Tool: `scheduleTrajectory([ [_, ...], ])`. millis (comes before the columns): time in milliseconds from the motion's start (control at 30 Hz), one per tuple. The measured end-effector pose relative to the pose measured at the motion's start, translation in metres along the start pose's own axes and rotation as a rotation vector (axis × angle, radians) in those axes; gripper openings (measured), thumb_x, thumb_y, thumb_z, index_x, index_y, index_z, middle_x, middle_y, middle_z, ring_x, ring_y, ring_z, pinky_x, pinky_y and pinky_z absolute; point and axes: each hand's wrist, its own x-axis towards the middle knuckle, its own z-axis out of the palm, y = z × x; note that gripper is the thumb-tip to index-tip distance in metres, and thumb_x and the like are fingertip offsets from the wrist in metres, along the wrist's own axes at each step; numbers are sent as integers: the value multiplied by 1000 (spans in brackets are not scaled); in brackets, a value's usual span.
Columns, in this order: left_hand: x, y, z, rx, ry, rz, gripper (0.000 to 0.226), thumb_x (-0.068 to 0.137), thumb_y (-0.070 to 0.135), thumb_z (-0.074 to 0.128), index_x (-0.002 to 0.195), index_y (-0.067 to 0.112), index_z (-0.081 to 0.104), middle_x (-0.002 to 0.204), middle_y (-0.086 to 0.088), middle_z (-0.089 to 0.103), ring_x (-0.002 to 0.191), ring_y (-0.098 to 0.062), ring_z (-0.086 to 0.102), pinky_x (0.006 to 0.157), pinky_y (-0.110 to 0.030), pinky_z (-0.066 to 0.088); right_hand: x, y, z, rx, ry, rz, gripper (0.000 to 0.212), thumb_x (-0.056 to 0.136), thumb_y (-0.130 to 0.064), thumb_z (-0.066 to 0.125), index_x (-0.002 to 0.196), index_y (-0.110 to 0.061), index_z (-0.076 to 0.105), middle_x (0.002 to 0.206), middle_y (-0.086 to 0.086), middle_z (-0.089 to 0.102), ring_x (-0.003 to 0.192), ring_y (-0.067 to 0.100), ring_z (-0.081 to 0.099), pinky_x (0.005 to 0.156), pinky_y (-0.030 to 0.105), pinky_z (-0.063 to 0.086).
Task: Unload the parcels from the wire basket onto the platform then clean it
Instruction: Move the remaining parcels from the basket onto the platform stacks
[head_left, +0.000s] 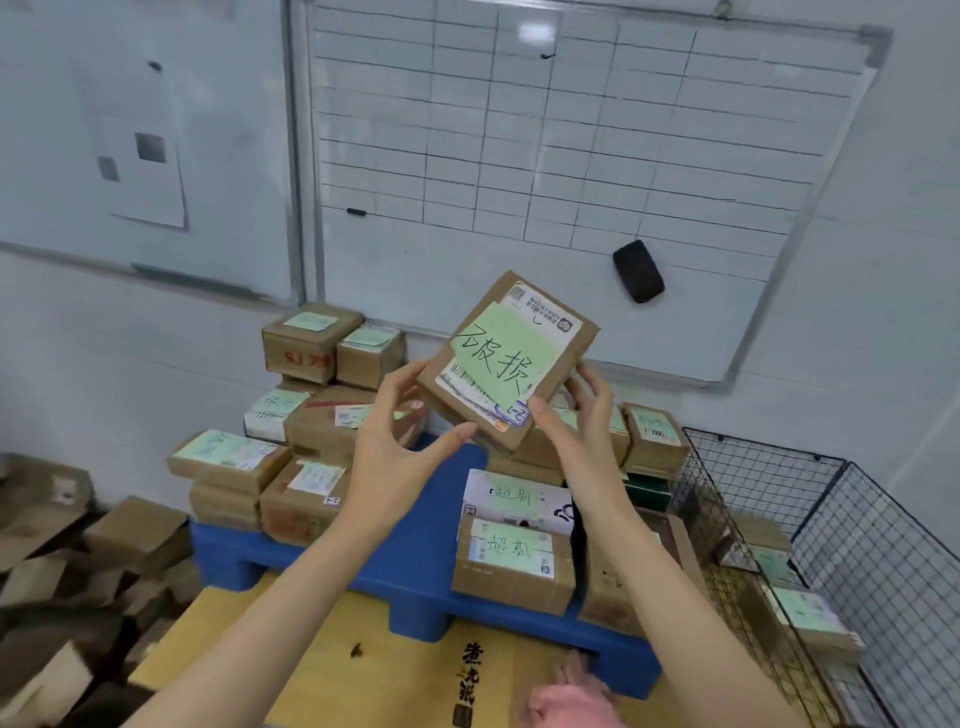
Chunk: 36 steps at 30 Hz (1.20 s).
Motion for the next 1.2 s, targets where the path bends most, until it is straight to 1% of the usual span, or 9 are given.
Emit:
scheduleTrajectory([
  [100, 6, -24, -9, -15, 16, -24, 63, 79, 10, 80, 133, 21, 50, 127, 14, 59, 118, 0, 53, 91, -9, 44, 14, 23, 17, -30, -59, 29, 70, 97, -8, 57, 153, -19, 16, 138, -16, 38, 89, -33, 50, 69, -2, 42],
  [167, 11, -40, -15, 1, 19, -41, 61, 80, 10, 79, 131, 26, 50, 123, 20, 60, 116, 2, 53, 89, -8, 43, 27, 40, 25, -27, -69, 52, 73, 97, -12, 58, 154, -26, 15, 143, -17, 36, 93, -30, 52, 70, 1, 45],
  [300, 30, -81, -39, 79, 6, -112, 58, 80, 18, 80, 126, 37, 49, 120, 33, 56, 115, 3, 53, 91, -12, 44, 62, 73, 48, 34, -113, 151, 73, 93, -25, 66, 148, -46, 23, 149, -20, 38, 114, -2, 61, 76, 30, 61],
  [400, 51, -106, -59, 158, -21, -136, 58, 80, 22, 80, 129, 36, 51, 123, 29, 57, 116, -2, 54, 96, -23, 44, 90, 95, 67, 46, -136, 203, 75, 87, -33, 72, 146, -49, 28, 149, -19, 40, 131, 15, 51, 79, 45, 61],
  [567, 91, -142, -82, 280, -79, -163, 61, 78, 26, 83, 128, 39, 51, 122, 31, 58, 116, 0, 55, 99, -26, 45, 134, 125, 93, 58, -168, 309, 62, 92, -26, 68, 137, -50, 32, 143, -19, 46, 122, 12, 57, 77, 41, 62],
  [733, 109, -178, -105, 461, -104, -182, 66, 78, 45, 79, 135, 41, 47, 128, 28, 55, 122, 1, 49, 105, -36, 42, 173, 159, 109, 6, -181, 420, 62, 93, -27, 67, 140, -48, 32, 141, -19, 47, 120, 14, 57, 63, 29, 61],
  [933, 131, -209, -133, 763, -215, -168, 77, 73, 72, 55, 143, 44, 39, 140, 19, 50, 130, -9, 40, 107, -41, 37, 196, 189, 132, -89, -191, 553, 61, 91, -34, 68, 138, -50, 33, 143, -10, 51, 122, 25, 58, 81, 47, 59],
  [1033, 147, -222, -145, 818, -259, -130, 80, 73, 72, 52, 145, 41, 37, 143, 16, 48, 132, -10, 38, 108, -40, 34, 205, 194, 146, -101, -189, 595, 58, 91, -36, 68, 134, -53, 33, 141, -8, 52, 120, 24, 59, 85, 52, 58],
  [1200, 170, -236, -167, 877, -311, -55, 81, 75, 70, 52, 147, 37, 38, 148, 15, 44, 133, -12, 37, 108, -37, 32, 216, 202, 169, -147, -166, 629, 67, 89, -40, 68, 145, -48, 31, 140, -1, 53, 121, 27, 59, 81, 53, 59],
])
